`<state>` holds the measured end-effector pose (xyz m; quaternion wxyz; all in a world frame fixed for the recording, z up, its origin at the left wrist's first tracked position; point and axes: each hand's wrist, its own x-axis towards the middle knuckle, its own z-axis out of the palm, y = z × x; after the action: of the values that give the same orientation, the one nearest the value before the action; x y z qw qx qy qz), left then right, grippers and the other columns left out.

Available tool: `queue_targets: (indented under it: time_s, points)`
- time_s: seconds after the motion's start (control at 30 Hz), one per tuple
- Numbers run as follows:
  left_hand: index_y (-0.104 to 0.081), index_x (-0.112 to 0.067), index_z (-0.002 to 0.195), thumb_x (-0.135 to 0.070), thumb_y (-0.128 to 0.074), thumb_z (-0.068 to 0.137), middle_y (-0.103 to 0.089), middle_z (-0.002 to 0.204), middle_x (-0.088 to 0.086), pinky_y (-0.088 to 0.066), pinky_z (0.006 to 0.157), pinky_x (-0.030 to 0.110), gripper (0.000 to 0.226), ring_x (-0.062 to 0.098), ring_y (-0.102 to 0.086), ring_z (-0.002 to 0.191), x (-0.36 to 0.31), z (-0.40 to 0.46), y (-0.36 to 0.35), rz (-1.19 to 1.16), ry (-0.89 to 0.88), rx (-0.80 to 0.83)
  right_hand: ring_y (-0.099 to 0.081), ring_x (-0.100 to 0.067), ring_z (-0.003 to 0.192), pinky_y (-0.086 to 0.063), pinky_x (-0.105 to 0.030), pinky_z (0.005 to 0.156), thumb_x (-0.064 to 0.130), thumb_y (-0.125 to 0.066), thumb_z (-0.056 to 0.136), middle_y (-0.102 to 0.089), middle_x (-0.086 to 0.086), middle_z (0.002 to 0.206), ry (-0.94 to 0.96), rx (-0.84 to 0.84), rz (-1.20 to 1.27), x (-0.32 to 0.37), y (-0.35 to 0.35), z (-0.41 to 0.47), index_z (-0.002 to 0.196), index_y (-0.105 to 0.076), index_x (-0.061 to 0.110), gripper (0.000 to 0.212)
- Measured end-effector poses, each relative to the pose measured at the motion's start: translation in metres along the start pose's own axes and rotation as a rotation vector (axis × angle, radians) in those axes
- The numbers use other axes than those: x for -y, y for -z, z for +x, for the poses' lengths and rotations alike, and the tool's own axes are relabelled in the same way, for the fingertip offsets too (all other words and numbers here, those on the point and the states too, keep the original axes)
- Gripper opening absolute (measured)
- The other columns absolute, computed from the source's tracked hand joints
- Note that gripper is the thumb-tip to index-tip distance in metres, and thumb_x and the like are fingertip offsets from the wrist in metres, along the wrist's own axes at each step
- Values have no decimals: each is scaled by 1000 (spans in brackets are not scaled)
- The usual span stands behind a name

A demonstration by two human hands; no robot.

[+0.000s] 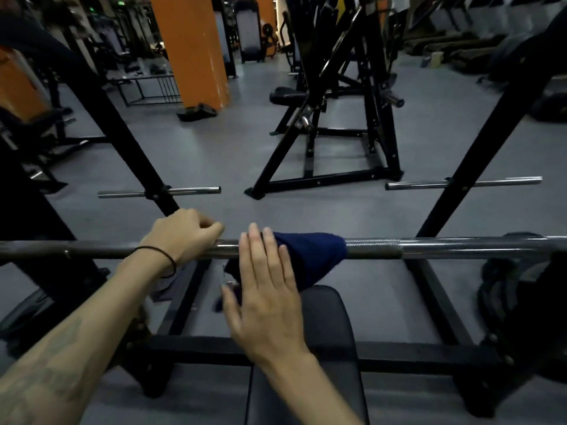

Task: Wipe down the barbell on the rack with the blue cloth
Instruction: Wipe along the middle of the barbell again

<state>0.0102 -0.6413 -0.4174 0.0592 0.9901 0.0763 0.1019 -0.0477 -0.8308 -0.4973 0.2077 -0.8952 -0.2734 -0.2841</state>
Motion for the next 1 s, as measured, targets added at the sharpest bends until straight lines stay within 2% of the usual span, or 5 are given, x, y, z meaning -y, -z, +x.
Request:
queue_targets:
  time_s: [0.17, 0.3, 0.5, 0.7, 1.0]
  points:
    - [-69, -23, 78, -64, -24, 82, -64, 70, -2, -38, 59, 30, 61, 20, -60, 69, 1, -10, 3, 18, -19, 65, -17, -19, 157, -12, -47, 127, 39, -45, 102, -19, -4, 171, 27, 63, -99, -77, 52, -28, 161, -28, 12, 68]
    - [-63, -26, 73, -62, -25, 92, -66, 77, 1, -44, 66, 34, 56, 27, -64, 81, -3, -9, 10, 69, 8, 166, -21, -23, 157, -12, -49, 128, 36, -43, 101, -21, -5, 170, -181, 102, -159, -139, 103, -44, 160, -30, 9, 66]
    - [-56, -27, 61, -56, -32, 96, -64, 69, -1, -44, 63, 34, 51, 25, -65, 76, -8, -6, 9, 54, 8, 182, -13, -37, 157, -12, -49, 124, 47, -40, 100, -16, -18, 169, -405, 169, -116, -89, 98, -22, 159, -22, -4, 80]
    - [-57, -22, 67, -54, -36, 93, -70, 78, 4, -39, 65, 34, 46, 31, -67, 87, -13, -2, 12, 23, 8, 143, -12, -31, 158, -11, -44, 124, 48, -45, 96, -12, -16, 170, -108, 385, -40, 1, 57, 25, 160, -23, 2, 82]
    - [-57, -18, 69, -52, -32, 89, -57, 67, -5, -35, 61, 34, 47, 23, -53, 66, -12, -9, 22, -43, 39, 152, -17, -25, 157, -15, -44, 128, 39, -43, 101, -24, -11, 168, -231, 374, -89, -95, 116, -12, 159, -31, 4, 68]
